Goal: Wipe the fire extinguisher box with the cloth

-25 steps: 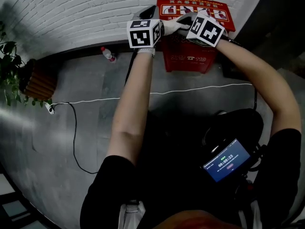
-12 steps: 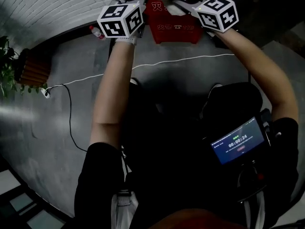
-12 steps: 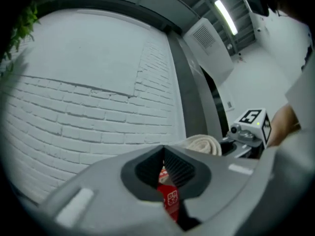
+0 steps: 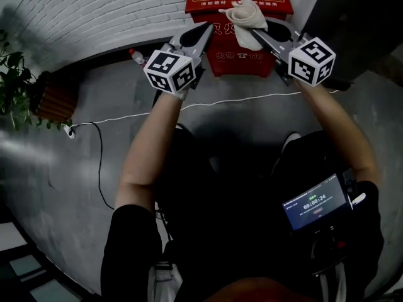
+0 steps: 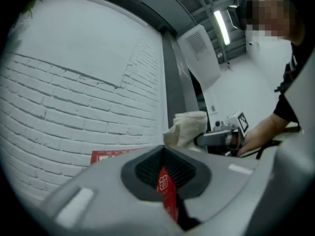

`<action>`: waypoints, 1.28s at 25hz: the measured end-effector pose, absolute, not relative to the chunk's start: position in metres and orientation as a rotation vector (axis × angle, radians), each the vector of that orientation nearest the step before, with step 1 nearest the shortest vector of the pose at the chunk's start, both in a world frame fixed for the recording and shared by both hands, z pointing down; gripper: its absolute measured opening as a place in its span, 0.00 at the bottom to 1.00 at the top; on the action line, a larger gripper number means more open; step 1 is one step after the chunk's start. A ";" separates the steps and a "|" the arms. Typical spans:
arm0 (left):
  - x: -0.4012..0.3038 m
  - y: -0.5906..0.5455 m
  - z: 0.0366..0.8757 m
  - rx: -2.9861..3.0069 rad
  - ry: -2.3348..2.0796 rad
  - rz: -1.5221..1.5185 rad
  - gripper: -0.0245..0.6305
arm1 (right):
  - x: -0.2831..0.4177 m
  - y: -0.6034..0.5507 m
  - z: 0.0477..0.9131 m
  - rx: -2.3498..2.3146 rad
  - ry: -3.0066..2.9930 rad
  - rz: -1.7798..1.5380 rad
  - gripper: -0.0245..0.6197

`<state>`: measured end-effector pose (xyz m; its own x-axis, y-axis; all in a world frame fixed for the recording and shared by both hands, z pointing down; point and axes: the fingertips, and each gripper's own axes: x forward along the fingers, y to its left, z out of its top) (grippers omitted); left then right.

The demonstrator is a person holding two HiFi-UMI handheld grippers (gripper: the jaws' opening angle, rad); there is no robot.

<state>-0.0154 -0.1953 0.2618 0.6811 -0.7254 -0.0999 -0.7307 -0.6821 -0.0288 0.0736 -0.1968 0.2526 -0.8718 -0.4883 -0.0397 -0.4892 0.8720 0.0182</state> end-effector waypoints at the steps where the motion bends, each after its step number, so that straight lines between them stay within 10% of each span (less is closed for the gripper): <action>1: -0.014 -0.195 0.262 -2.819 1.210 0.136 0.04 | 0.074 -0.195 0.261 -0.780 3.011 0.038 0.19; 32: -0.005 -0.216 0.285 -2.887 1.103 0.068 0.04 | 0.082 -0.212 0.288 -0.798 3.007 0.038 0.19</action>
<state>-0.0054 -0.2162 0.2855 0.7446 -0.6650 -0.0586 -0.6671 -0.7443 -0.0309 0.0820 -0.2117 0.2881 -0.8680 -0.4953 -0.0358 -0.4961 0.8681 0.0161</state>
